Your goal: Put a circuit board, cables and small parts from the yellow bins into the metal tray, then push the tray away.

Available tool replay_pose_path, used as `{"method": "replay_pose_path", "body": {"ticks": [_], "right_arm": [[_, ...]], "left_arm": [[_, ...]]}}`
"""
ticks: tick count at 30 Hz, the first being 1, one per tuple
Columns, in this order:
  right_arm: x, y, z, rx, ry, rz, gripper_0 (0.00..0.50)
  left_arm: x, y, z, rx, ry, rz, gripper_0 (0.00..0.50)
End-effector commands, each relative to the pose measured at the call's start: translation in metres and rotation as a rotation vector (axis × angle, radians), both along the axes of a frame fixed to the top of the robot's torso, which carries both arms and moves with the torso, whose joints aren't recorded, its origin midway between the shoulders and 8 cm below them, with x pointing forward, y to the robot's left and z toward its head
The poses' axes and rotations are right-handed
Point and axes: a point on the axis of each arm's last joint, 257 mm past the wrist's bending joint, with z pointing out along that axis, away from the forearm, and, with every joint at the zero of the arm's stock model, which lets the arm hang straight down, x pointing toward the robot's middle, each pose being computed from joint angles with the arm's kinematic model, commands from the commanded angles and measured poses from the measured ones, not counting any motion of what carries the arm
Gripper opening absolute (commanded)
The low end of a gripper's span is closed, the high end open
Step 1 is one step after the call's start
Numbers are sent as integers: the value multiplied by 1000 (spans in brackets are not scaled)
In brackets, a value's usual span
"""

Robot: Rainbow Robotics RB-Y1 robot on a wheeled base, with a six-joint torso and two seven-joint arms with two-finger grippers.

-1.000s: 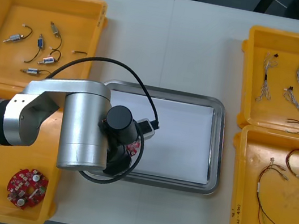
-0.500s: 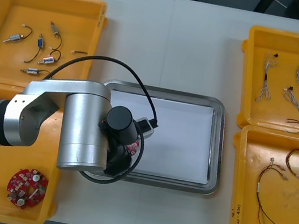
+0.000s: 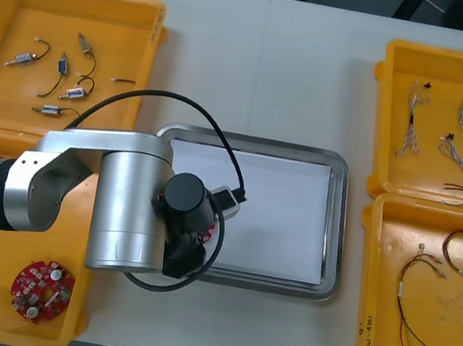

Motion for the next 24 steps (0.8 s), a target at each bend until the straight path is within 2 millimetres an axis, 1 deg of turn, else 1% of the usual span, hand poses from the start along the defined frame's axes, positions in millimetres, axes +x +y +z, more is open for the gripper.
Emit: {"method": "replay_pose_path", "body": {"ticks": [1, 6, 9, 14, 16, 18, 20, 21, 24], "right_arm": [[1, -2, 10, -53, -16, 25, 0], [0, -2, 10, -53, -13, 25, 0], [0, -1, 10, -51, -12, 29, 0], [-1, 5, 14, -56, -18, 51, 0], [-1, 11, 17, -73, -24, 73, 0], [-2, 15, 19, -90, -26, 92, 0], [-1, 20, 21, -114, -30, 117, 0], [-1, 22, 22, -118, -32, 125, 0], [-2, 32, 21, -135, -32, 165, 0]], "left_arm": [[1, -14, 26, -75, -30, 65, 500], [5, -7, 44, -91, -31, 90, 500], [11, 1, 55, -99, -26, 119, 500], [17, 23, 76, -69, -30, 170, 500], [19, 34, 87, -52, -28, 194, 500], [21, 42, 96, -49, -27, 213, 500], [22, 51, 109, -47, -21, 238, 500], [22, 55, 112, -45, -17, 245, 500], [21, 68, 130, -51, 2, 281, 500]]}}
